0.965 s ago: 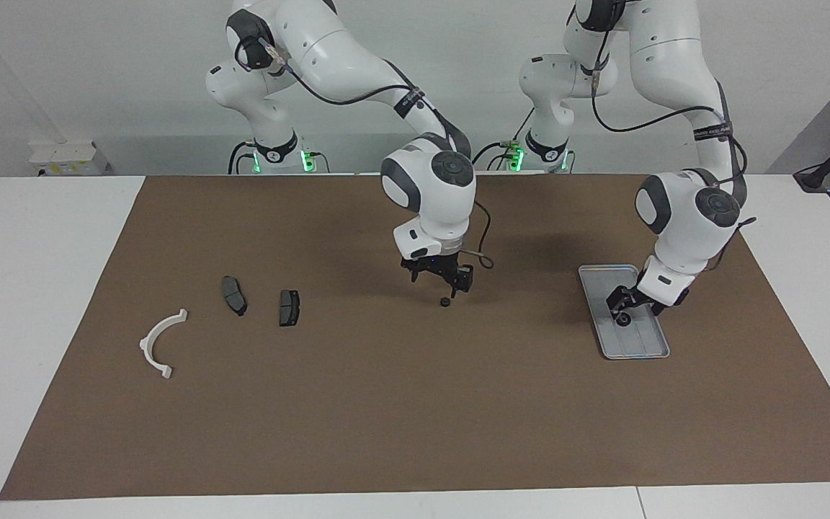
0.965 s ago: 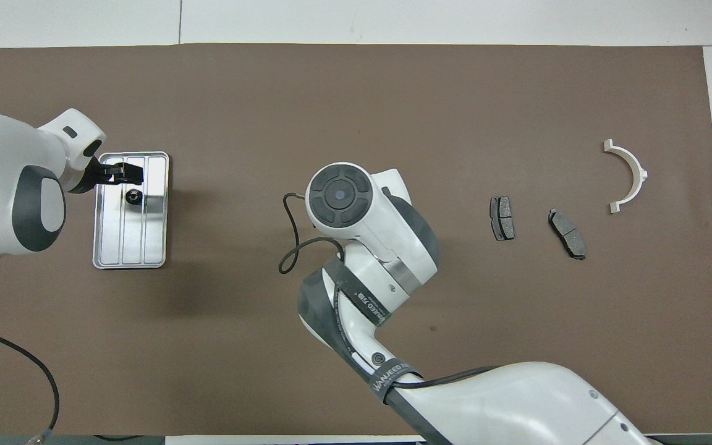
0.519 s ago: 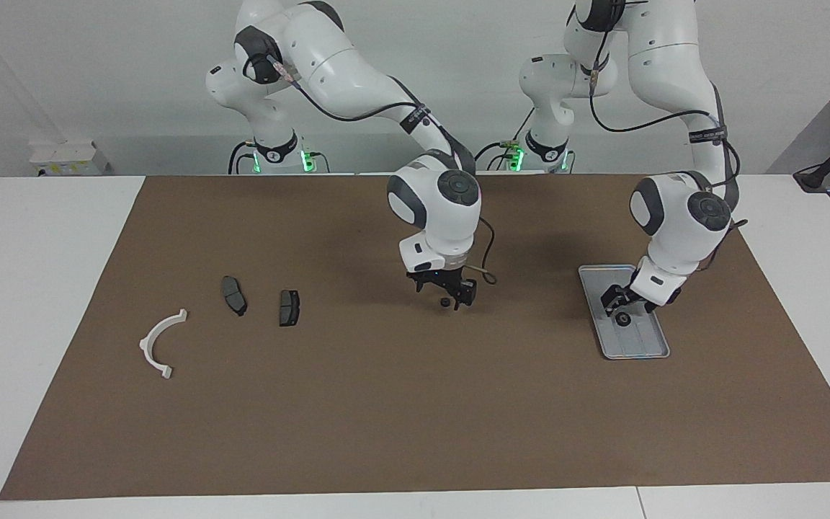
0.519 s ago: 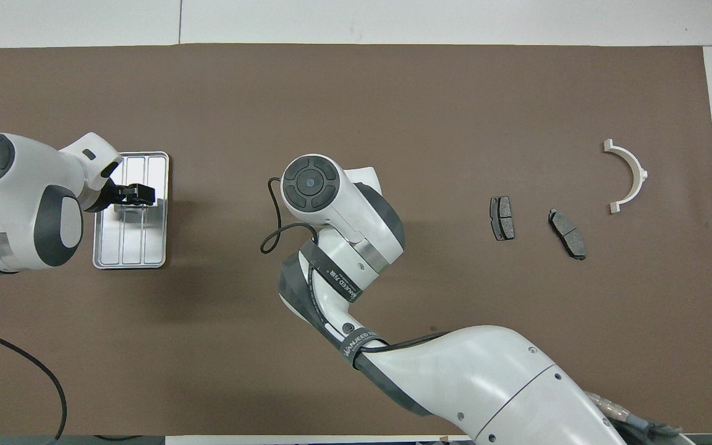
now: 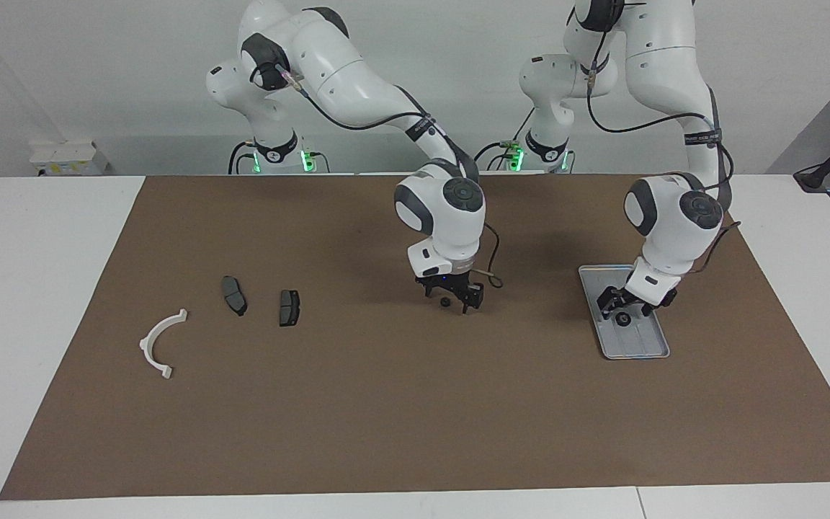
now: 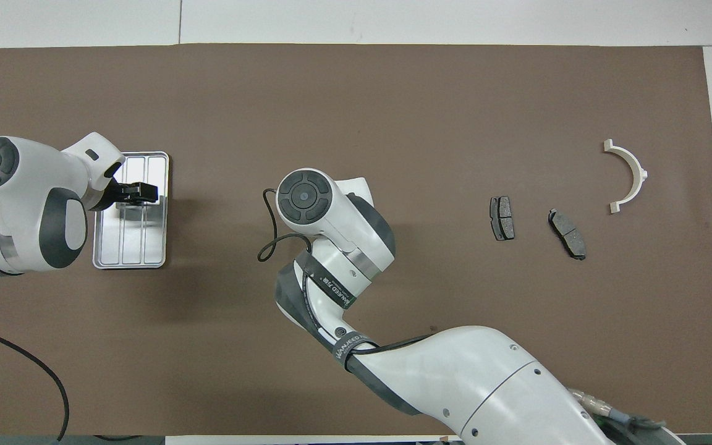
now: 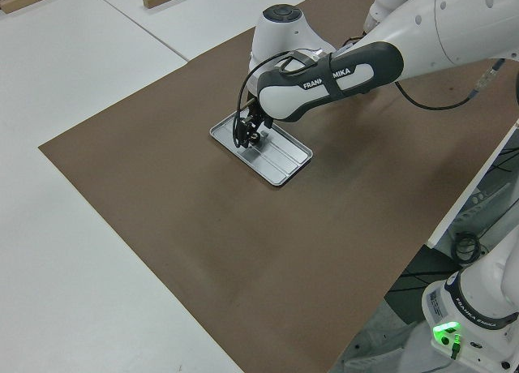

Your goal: Place bearing gear from tray to pile

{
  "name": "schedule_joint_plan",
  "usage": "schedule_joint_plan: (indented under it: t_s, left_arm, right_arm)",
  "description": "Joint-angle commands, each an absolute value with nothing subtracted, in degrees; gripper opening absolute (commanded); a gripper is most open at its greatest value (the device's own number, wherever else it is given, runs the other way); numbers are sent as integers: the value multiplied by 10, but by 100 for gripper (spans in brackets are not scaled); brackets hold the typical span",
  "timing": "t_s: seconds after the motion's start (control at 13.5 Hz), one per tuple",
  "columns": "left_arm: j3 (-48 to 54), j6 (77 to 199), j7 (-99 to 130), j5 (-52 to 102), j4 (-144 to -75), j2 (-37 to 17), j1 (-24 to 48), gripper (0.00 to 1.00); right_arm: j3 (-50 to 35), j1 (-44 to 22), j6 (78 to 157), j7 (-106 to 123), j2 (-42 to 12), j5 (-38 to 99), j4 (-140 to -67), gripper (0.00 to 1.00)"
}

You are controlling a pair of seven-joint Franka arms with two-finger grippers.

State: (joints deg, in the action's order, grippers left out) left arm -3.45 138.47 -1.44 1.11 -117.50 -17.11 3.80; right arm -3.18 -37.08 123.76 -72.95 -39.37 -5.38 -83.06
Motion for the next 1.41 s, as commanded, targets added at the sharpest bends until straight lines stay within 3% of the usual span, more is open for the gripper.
schedule_joint_plan:
  t_s: [0.0,0.22,0.3,0.37,0.52,0.59,0.82,1.11,1.34]
  left_arm:
    - [-36,1406,-25,19,-1188,-170,40,94]
    - [-36,1409,-25,19,-1188,-170,41,84]
    - [-38,1410,-25,18,-1188,-171,41,76]
    - [-36,1410,-24,19,-1188,-171,41,59]
    - [-36,1411,-20,19,-1188,-171,42,15]
    - [-36,1412,-19,19,-1188,-171,41,0]
    - [-34,1409,-17,30,-1183,-172,41,0]
    - [-33,1214,-21,33,-1056,-161,33,0]
    - [-35,1069,-15,62,-947,-144,32,0]
  right_arm:
    - [-33,-373,1248,-742,-389,-46,-843,92]
    - [-33,-373,1249,-738,-389,-46,-852,68]
    - [-33,-373,1250,-737,-389,-46,-852,59]
    - [-33,-372,1250,-736,-389,-46,-852,51]
    - [-33,-370,1249,-731,-388,-47,-851,31]
    - [-33,-369,1249,-728,-389,-47,-851,22]
    - [-33,-367,1253,-727,-389,-47,-849,0]
    - [-33,-366,1237,-727,-388,-47,-839,0]
    - [-32,-332,1118,-670,-385,-49,-766,0]
